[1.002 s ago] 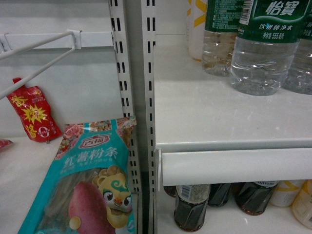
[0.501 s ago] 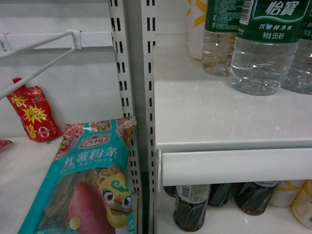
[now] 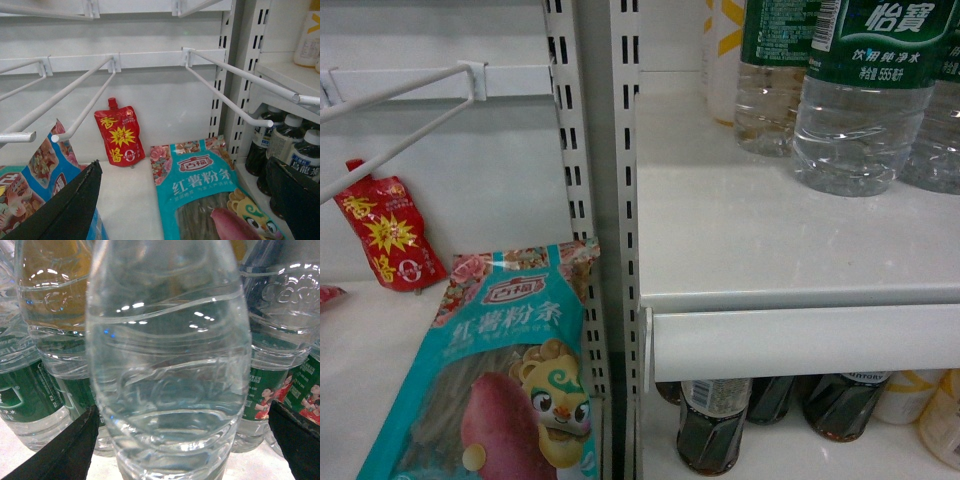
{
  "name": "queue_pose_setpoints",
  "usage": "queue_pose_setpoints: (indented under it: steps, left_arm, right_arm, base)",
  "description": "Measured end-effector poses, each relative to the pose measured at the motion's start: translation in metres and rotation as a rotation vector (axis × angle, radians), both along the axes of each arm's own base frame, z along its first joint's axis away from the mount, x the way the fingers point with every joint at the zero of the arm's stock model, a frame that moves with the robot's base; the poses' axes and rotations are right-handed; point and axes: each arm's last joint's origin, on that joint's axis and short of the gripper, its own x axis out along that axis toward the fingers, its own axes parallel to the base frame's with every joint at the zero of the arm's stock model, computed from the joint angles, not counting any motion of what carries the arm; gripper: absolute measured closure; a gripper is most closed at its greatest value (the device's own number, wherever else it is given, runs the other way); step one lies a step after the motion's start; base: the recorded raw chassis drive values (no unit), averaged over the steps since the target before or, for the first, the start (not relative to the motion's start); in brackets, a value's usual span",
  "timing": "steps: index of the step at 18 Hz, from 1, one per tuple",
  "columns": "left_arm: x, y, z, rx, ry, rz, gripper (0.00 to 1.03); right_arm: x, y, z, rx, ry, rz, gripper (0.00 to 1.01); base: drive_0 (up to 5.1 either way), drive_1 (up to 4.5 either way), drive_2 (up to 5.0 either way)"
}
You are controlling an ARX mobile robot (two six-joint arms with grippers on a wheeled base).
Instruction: Move water from second to third shelf
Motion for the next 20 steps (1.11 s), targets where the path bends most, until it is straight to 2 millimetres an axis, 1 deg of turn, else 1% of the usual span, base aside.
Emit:
queue_pose_setpoints:
  steps: [1, 6, 10, 13, 17, 20]
  left_arm:
    - [0.000, 0.000, 0.000, 0.000, 0.000, 0.000, 0.05]
    - [0.000, 0.000, 0.000, 0.000, 0.000, 0.000, 0.05]
    - [0.000, 0.000, 0.000, 0.000, 0.000, 0.000, 0.05]
    - [0.000, 0.000, 0.000, 0.000, 0.000, 0.000, 0.05]
    - [0.000, 0.000, 0.000, 0.000, 0.000, 0.000, 0.05]
    - [0.000, 0.000, 0.000, 0.000, 0.000, 0.000, 0.05]
  right_arm:
    - [0.000, 0.000, 0.000, 0.000, 0.001, 0.002, 0.04]
    - [-0.001, -0.001, 0.000, 0.002, 0.001, 0.009, 0.03]
    - [-0.005, 0.000, 0.005, -0.001, -0.021, 0.011, 0.03]
    - [-0.014, 0.001, 0.010, -0.004, -0.041, 0.012, 0.03]
    - [-0.032, 0.005, 0.013, -0.018, -0.081, 0.006, 0.03]
    - [-0.039, 0.000, 0.017, -0.013, -0.114, -0.015, 0.03]
  base:
    - [0.0, 0.00, 0.0]
    - [0.0, 0.00, 0.0]
    - [0.0, 0.00, 0.0]
    - [0.0, 0.00, 0.0]
    - [0.0, 0.00, 0.0]
    - [0.0, 0.00, 0.0]
